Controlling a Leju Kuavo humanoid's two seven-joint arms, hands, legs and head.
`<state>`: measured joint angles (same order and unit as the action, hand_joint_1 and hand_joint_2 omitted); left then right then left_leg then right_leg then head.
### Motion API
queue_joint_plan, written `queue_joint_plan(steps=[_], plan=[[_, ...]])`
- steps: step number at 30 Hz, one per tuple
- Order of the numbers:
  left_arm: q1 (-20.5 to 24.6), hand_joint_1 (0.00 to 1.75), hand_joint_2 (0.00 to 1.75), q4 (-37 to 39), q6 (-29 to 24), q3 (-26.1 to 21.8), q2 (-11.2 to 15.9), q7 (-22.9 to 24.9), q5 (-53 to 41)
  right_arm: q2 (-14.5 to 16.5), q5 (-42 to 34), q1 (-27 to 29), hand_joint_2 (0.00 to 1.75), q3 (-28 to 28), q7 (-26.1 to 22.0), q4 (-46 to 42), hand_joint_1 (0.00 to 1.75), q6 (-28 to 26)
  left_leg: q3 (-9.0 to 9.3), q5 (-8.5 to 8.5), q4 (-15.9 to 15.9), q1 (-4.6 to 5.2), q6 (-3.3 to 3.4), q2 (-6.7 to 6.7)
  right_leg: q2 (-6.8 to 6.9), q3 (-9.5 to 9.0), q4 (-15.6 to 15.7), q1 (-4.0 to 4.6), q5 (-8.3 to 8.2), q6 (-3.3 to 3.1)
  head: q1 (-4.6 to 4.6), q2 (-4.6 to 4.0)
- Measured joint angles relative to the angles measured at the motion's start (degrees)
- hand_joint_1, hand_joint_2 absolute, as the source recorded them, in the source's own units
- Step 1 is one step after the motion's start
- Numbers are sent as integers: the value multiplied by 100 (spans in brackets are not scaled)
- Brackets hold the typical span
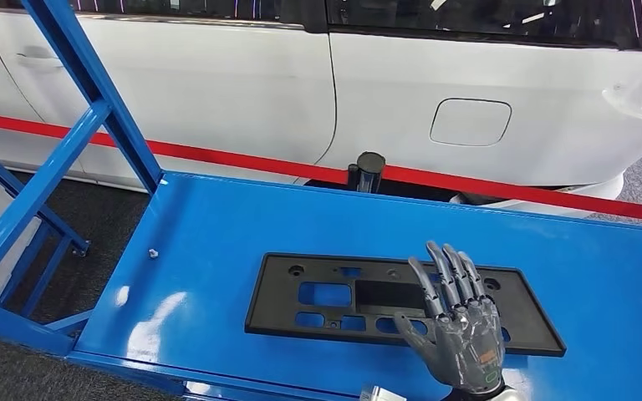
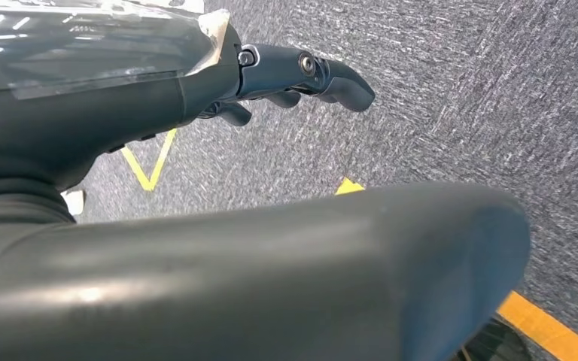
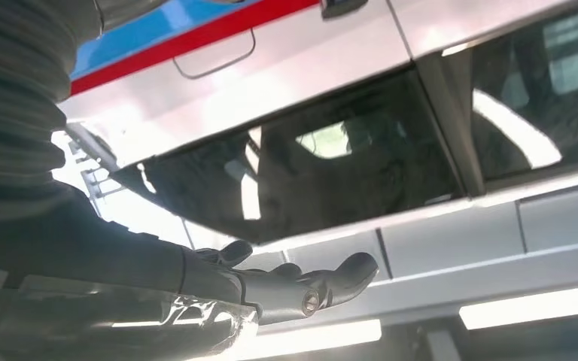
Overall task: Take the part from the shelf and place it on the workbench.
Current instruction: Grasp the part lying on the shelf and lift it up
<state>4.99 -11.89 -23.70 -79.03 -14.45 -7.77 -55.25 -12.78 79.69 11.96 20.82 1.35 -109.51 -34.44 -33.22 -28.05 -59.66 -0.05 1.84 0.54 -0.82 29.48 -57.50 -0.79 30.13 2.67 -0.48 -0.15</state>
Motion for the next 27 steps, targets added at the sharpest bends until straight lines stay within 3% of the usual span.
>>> queue_joint_plan(steps=[3, 4, 6, 8, 9, 11, 12, 13, 15, 17, 18, 19, 21, 23, 24, 25, 27], plan=[[3, 0, 0, 1, 40, 0, -19, -53, 29, 2, 14, 41, 175, -159, -2, -131, 0, -160, 150, 135, 264, -60, 119, -22, 15, -10, -58, -7, 46, 49, 13, 0], [3, 0, 0, 1, 114, 0, -23, -86, 35, 10, 50, 54, 175, -213, -3, -160, 0, -214, 200, 184, 354, -85, 134, -35, 22, 81, -262, 0, 156, 24, 27, 0], [2, 0, 0, 1, 335, 0, -19, -159, 44, 48, 193, 99, 175, -309, -4, -203, 0, -314, 224, 217, 410, -95, 141, -52, 26, 434, -954, -30, 445, -22, 50, 0], [-6, 0, 0, 0, 516, 0, 2, -195, 46, 110, 365, 162, 175, -390, 3, -269, 0, -390, 216, 216, 403, -116, 104, -56, 31, 671, -1381, -87, 536, 35, 52, 0], [-11, 0, 0, 0, 573, 0, 15, -202, 46, 147, 440, 182, 175, -430, 15, -311, 0, -428, 214, 210, 390, -142, 67, -54, 36, 638, -1285, -126, 444, 112, 51, 0], [-22, 0, 0, -3, 639, 0, 46, -203, 46, 222, 564, 196, 175, -512, 50, -404, 0, -490, 195, 175, 315, -203, -50, -46, 64, 339, -636, -219, 129, 305, 55, 0], [-24, 0, 0, -9, 662, 0, 62, -202, 45, 268, 625, 202, 175, -553, 66, -451, 0, -510, 172, 142, 250, -219, -122, -38, 68, 215, -343, -243, -1, 363, 74, 0], [-24, 0, 0, -15, 676, 0, 78, -200, 43, 317, 687, 212, 175, -599, 79, -502, 0, -523, 149, 115, 196, -221, -187, -29, 66, 142, -185, -255, -72, 360, 85, 0], [-26, 0, 0, -25, 694, 0, 99, -197, 33, 424, 810, 236, 175, -681, 98, -604, 0, -534, 114, 108, 145, -215, -276, -15, 45, 167, -187, -239, -105, 249, 91, 0], [-29, 0, 0, -26, 703, 0, 110, -196, 26, 527, 907, 250, 175, -740, 109, -701, 0, -515, 87, 97, 124, -234, -306, -24, 42, 218, -233, -230, -121, 127, 60, 0], [-29, 0, 0, -26, 707, 0, 115, -197, 26, 575, 947, 254, 175, -763, 111, -748, 0, -493, 36, 9, 24, -238, -309, -32, 43, 244, -237, -220, -137, 72, 49, 0], [-28, 0, 0, -26, 712, 0, 117, -198, 25, 620, 978, 258, 175, -784, 109, -793, 0, -463, -67, -153, -197, -235, -306, -40, 48, 273, -235, -207, -154, 18, 37, 0], [-27, 0, 0, -26, 721, 0, 119, -203, 25, 696, 1018, 270, 175, -816, 101, -854, 0, -415, -393, -575, -933, -206, -285, -44, 63, 335, -234, -155, -190, -68, 21, 0], [-28, 0, 0, -26, 736, 0, 120, -206, 25, 750, 1029, 285, 175, -829, 95, -875, 0, -395, -625, -785, -1499, -168, -228, -43, 75, 393, -235, -79, -226, -128, 16, 0], [-28, 0, 0, -26, 747, 0, 121, -207, 25, 770, 1031, 291, 175, -836, 93, -883, 0, -393, -596, -737, -1493, -140, -172, -42, 75, 412, -235, -41, -242, -152, 16, 0], [-28, 0, 0, -26, 756, 0, 122, -209, 25, 786, 1031, 295, 175, -843, 92, -893, 0, -392, -444, -597, -1253, -102, -100, -40, 73, 422, -235, -8, -254, -169, 15, 0], [-22, 0, 0, -29, 768, 0, 131, -213, 24, 818, 1032, 299, 175, -854, 91, -918, 0, -391, 10, -311, -482, -11, 77, -49, 71, 423, -236, 44, -273, -184, 22, 0]])
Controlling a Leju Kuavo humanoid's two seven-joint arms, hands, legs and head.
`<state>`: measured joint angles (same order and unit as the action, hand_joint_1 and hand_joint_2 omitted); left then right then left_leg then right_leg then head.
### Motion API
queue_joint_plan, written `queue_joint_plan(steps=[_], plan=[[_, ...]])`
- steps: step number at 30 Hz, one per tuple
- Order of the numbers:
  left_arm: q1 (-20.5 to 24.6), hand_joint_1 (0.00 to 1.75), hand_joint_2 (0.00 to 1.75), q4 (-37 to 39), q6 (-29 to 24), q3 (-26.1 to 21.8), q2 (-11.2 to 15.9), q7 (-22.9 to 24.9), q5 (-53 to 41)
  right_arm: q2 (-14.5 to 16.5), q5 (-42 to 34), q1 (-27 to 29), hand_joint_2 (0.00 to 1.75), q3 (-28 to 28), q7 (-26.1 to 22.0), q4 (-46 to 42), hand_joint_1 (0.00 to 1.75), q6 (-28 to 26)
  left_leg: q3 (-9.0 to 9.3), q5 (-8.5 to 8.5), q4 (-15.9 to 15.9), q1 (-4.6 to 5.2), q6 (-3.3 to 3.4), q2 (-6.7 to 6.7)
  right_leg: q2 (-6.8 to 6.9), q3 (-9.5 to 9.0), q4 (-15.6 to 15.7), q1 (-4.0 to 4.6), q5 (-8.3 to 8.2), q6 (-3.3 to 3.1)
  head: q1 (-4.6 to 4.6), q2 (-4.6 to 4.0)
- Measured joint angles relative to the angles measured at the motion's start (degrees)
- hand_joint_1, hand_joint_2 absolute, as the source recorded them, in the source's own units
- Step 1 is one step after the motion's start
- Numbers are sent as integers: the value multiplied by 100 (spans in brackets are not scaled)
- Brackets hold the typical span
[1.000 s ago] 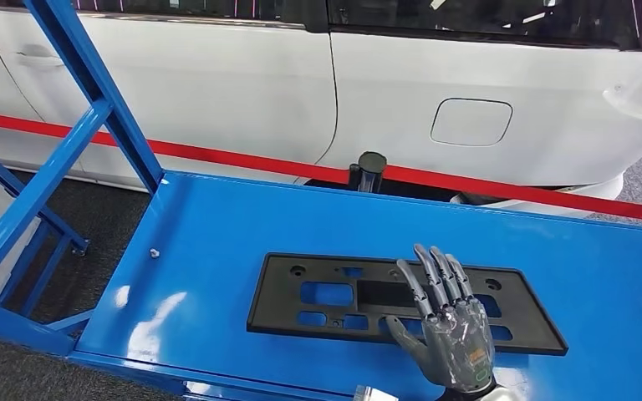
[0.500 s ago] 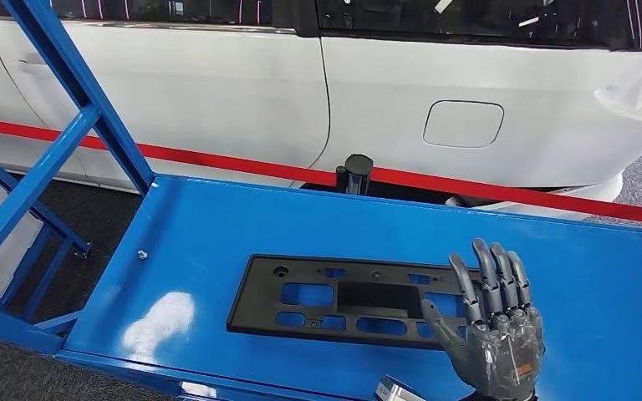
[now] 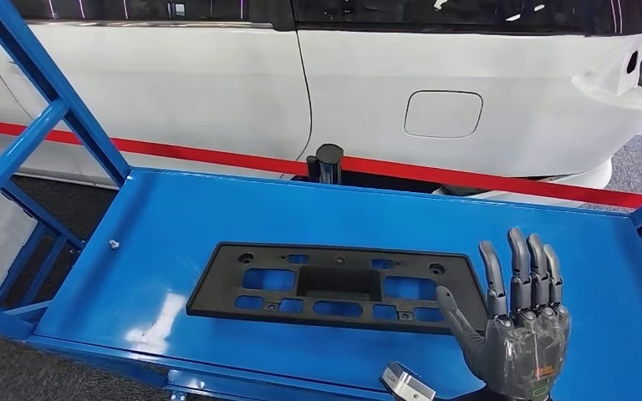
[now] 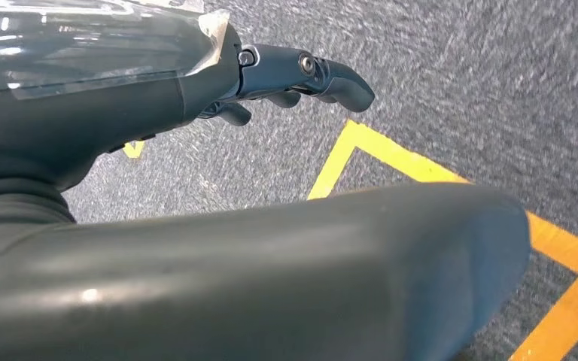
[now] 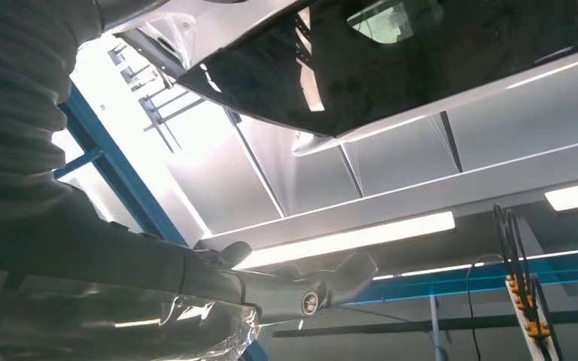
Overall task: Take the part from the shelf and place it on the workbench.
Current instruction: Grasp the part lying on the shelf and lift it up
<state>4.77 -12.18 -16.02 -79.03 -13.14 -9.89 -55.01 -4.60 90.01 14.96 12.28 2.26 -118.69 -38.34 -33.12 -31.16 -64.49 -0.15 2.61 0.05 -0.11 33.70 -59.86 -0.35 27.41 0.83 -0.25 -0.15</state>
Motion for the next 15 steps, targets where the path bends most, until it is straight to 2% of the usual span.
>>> queue_joint_plan(steps=[1, 2, 4, 5, 8, 10, 11, 15], plan=[[7, 0, 0, -2, 3, 0, 5, -4, 0, 13, 0, 4, 175, -4, 0, -11, 0, 1, 162, 73, 297, 41, 50, -21, 4, 1, -1, 17, -7, 3, 2, 0], [12, 0, 0, -4, 5, 0, 9, -9, 1, 24, 0, 7, 175, -8, 0, -18, 0, 1, 249, 103, 478, 67, 51, -38, 13, 8, -9, 33, -5, 7, 7, 0], [13, 0, 0, -5, 14, 0, 7, -20, 14, 40, 1, 15, 175, -16, 1, -24, 0, 9, 259, 123, 564, 91, -82, -61, 30, 25, -19, 40, -5, -10, 7, 0], [7, 0, 0, -5, 19, 0, 9, -24, 26, 52, 1, 18, 175, -22, 1, -25, 0, 21, 253, 131, 564, 106, -114, -57, 35, 28, -13, 26, -16, -3, 5, 0], [2, 0, 0, -8, 31, 0, 17, -37, 51, 84, 2, 19, 175, -60, 1, -35, 0, 75, 233, 165, 567, 133, -70, -56, 38, 26, 25, -1, -62, 16, -2, 0], [5, 0, 0, -8, 36, 0, 11, -44, 50, 102, 3, 17, 175, -88, -7, -49, 0, 119, 230, 193, 592, 125, -89, -56, 39, 27, 37, 17, -68, -36, 0, 0], [5, 0, 0, -8, 36, 0, 10, -46, 49, 112, 3, 17, 175, -97, -11, -54, 0, 135, 228, 194, 591, 126, -84, -57, 38, 24, 53, 15, -85, -38, -1, 0], [6, 0, 0, -8, 32, 0, 9, -47, 44, 139, 2, 16, 175, -115, -16, -56, 0, 152, 223, 198, 587, 127, -67, -58, 37, 11, 85, 15, -110, 0, 0, 0]])
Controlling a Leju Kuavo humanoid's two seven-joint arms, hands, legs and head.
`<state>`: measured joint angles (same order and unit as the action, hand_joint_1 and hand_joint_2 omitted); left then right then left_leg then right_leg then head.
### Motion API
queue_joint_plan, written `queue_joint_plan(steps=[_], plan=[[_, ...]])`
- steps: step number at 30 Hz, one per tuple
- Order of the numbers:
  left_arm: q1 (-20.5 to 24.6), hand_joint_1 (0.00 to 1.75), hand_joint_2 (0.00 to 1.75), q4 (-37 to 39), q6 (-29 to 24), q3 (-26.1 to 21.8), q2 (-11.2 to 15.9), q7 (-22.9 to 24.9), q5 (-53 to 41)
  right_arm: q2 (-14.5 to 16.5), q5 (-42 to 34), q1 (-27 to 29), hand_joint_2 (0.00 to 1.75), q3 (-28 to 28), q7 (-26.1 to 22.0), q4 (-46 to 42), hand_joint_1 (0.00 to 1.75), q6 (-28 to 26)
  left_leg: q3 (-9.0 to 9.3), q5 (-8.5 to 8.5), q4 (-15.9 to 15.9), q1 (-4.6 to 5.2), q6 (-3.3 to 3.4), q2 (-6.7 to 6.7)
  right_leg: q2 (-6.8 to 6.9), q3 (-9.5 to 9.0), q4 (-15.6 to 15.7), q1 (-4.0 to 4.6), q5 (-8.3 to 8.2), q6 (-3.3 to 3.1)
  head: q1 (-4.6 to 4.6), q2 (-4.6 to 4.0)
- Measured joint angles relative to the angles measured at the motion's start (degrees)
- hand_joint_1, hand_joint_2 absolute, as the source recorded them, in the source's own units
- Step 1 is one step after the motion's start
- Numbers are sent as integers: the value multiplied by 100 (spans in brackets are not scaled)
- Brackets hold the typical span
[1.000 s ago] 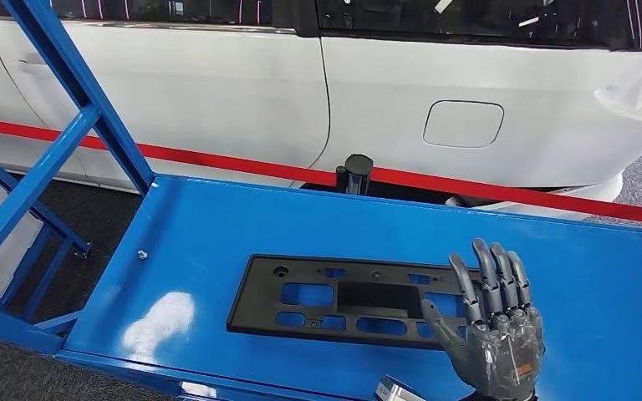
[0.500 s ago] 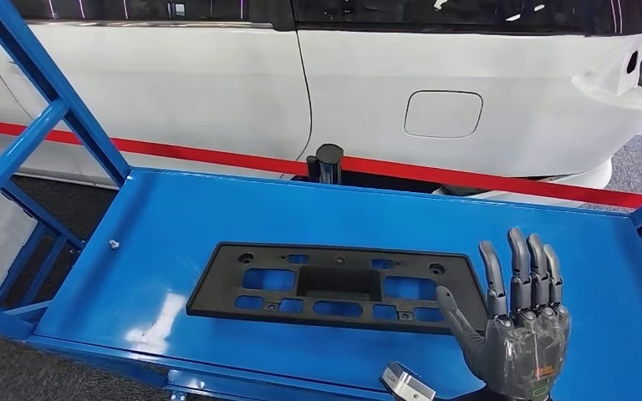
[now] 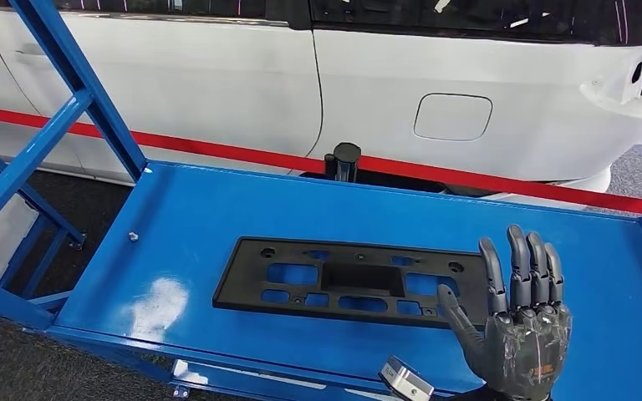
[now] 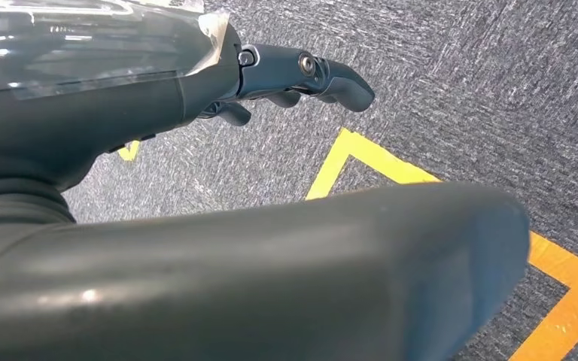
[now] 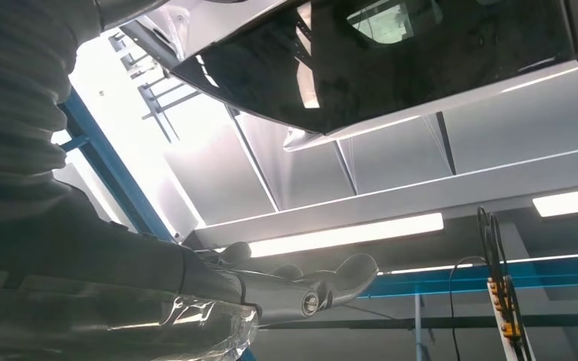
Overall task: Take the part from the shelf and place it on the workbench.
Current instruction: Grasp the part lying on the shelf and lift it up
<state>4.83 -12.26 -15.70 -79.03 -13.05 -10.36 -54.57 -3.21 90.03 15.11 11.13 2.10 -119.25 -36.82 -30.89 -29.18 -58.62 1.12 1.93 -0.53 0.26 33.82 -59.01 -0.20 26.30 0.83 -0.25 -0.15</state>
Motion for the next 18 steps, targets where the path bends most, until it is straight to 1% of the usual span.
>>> queue_joint_plan(steps=[7, 13, 18], plan=[[0, 0, 0, 0, 10, 0, 1, -11, 3, 41, 0, -1, 175, -30, -12, 0, 0, 18, -2, -12, -5, 2, 22, 0, 0, 0, 6, -1, -5, 9, -3, 0], [0, 0, 0, 0, 85, 0, 2, -45, 20, 70, 0, 3, 175, -55, -22, -1, 0, 45, -2, -14, -5, -10, 24, 0, 0, 4, 6, 3, -4, 9, -4, 0], [1, 0, 0, -10, 97, -6, 5, -46, 105, 94, 0, 8, 175, -106, -26, -15, 0, 52, -6, -20, -18, 3, 37, 1, 0, 3, 15, -13, -22, 37, -4, 0]])
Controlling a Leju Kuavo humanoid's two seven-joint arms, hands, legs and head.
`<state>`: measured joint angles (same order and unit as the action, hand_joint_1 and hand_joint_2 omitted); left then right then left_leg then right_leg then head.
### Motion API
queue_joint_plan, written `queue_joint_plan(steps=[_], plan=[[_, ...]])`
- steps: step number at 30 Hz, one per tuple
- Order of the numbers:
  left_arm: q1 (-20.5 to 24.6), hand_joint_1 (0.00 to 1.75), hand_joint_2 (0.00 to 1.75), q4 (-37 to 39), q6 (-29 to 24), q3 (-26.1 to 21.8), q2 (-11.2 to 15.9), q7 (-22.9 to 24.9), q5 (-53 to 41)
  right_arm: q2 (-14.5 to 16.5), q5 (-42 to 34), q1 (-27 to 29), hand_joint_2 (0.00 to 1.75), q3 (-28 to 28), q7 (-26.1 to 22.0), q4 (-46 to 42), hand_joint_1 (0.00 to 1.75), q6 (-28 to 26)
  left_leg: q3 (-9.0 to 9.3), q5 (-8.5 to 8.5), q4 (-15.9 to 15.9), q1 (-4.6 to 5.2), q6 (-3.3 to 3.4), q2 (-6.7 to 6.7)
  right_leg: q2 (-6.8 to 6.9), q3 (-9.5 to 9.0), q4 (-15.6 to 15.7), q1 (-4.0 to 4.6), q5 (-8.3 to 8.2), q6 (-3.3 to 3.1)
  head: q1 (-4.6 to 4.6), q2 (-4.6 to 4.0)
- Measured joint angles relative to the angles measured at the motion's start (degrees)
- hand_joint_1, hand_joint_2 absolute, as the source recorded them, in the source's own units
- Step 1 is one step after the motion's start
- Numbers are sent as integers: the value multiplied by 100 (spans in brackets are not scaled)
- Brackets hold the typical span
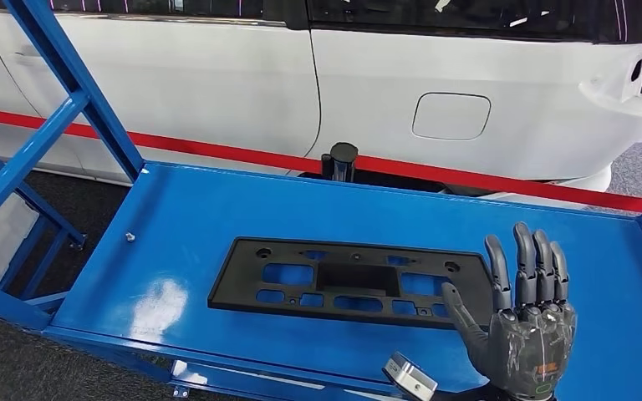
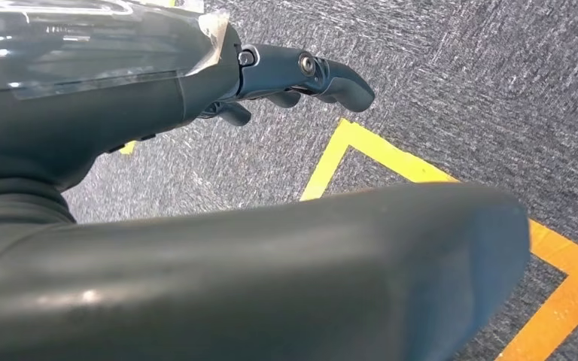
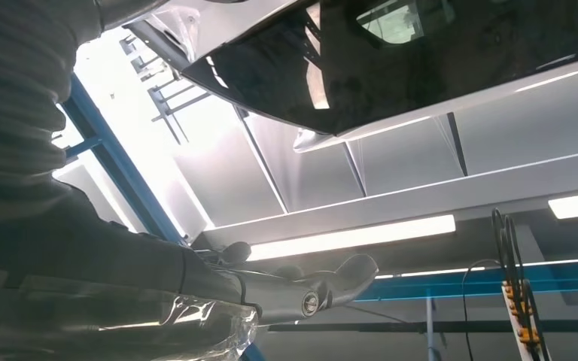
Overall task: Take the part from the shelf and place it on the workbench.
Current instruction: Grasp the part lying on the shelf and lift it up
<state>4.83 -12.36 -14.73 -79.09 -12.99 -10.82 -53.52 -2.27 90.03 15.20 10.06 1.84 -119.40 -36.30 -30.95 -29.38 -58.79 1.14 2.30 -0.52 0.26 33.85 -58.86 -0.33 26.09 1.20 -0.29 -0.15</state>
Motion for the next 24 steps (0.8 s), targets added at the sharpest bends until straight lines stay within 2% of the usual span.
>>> queue_joint_plan(steps=[3, 5, 6, 7, 8, 10, 11, 12, 13, 14, 15, 16, 17, 18, 19, 21, 22, 24], plan=[[0, 0, 0, -11, 11, -8, 2, 0, 43, 17, -2, 0, 175, -18, -2, -1, 0, 1, -1, 10, -1, 24, 34, 1, 0, -2, 6, -23, -20, 28, -1, 0], [3, 0, 0, -12, 12, -11, 1, 0, 67, 26, -9, 0, 175, -24, -9, -1, 0, 0, 9, 82, 52, 16, 92, -11, 0, 7, 2, -31, -33, 75, -3, 0], [7, 0, 0, -13, 10, -14, -1, 0, 78, 27, -17, 3, 175, -27, -14, -2, 0, -1, 15, 139, 102, -1, 126, -19, -2, 37, -46, -26, 20, 87, -1, 0], [12, 0, 0, -13, 5, -16, -2, 0, 87, 27, -26, 6, 175, -29, -21, -2, 0, -2, 11, 196, 153, -23, 160, -29, -7, 100, -189, -20, 137, 80, 6, 0], [16, 0, 0, -14, 0, -20, -4, 0, 97, 26, -34, 10, 175, -31, -26, -2, 0, -3, -4, 242, 189, -42, 179, -39, -12, 209, -461, -22, 322, 54, 13, 0], [19, 0, 0, -14, -7, -28, -6, 0, 114, 19, -52, 20, 175, -31, -33, 2, 0, -6, -71, 289, 200, -48, 186, -42, -20, 447, -1167, -43, 690, 24, 24, 0], [19, 0, 0, -14, -7, -34, -7, 0, 121, 11, -65, 24, 175, -31, -34, 6, 0, -7, -104, 310, 198, -52, 171, -44, -20, 510, -1421, -60, 790, 43, 23, 0], [19, 0, 0, -14, -7, -40, -7, 0, 125, 2, -79, 26, 175, -31, -35, 9, 0, -9, -134, 330, 195, -62, 151, -45, -19, 469, -1461, -78, 797, 92, 22, 0], [19, 0, 0, -14, -7, -48, -7, -1, 130, -8, -93, 25, 175, -30, -35, 13, 0, -10, -162, 350, 188, -78, 126, -45, -17, 315, -1277, -99, 727, 161, 23, 0], [19, 0, 0, -14, -7, -53, -7, -1, 133, -16, -106, 24, 175, -30, -35, 14, 0, -11, -187, 365, 172, -96, 100, -43, -12, 60, -893, -123, 609, 236, 22, 0], [19, 0, 0, -15, -7, -58, -6, -2, 136, -23, -115, 20, 175, -29, -35, 16, 0, -12, -217, 376, 147, -107, 64, -40, -12, -212, -464, -142, 522, 292, 25, 0], [20, 0, 0, -16, -7, -61, -7, -4, 138, -27, -122, 21, 175, -29, -35, 18, 0, -13, -246, 385, 120, -114, 28, -35, -25, -417, -145, -139, 435, 318, 26, 0], [21, 0, 0, -17, -7, -63, -7, -8, 142, -30, -129, 19, 175, -29, -35, 20, 0, -17, -266, 394, 91, -110, -10, -28, -40, -514, 48, -129, 404, 307, 28, 0], [22, 0, 0, -18, -7, -65, -8, -11, 144, -34, -134, 20, 175, -30, -35, 24, 0, -21, -284, 412, 75, -104, -50, -21, -61, -521, 92, -111, 402, 270, 24, 0], [23, 0, 0, -19, -7, -66, -10, -15, 146, -40, -138, 24, 175, -30, -35, 27, 0, -26, -291, 434, 70, -105, -85, -14, -77, -485, 76, -98, 373, 229, 15, 0], [22, 0, 0, -20, -7, -69, -10, -17, 149, -51, -141, 21, 175, -31, -34, 30, 0, -31, -323, 411, 29, -127, -146, 2, -78, -432, 89, -135, 338, 136, 3, 0], [21, 0, 0, -20, -7, -70, -9, -17, 150, -54, -142, 20, 175, -32, -34, 30, 0, -31, -348, 341, -23, -139, -168, 8, -74, -417, 96, -152, 311, 92, -1, 0], [21, 0, 0, -20, -7, -71, -9, -17, 150, -57, -143, 21, 175, -33, -34, 30, 0, -32, -476, -25, -388, -155, -209, 17, -63, -368, 98, -152, 252, 3, -18, 0]])
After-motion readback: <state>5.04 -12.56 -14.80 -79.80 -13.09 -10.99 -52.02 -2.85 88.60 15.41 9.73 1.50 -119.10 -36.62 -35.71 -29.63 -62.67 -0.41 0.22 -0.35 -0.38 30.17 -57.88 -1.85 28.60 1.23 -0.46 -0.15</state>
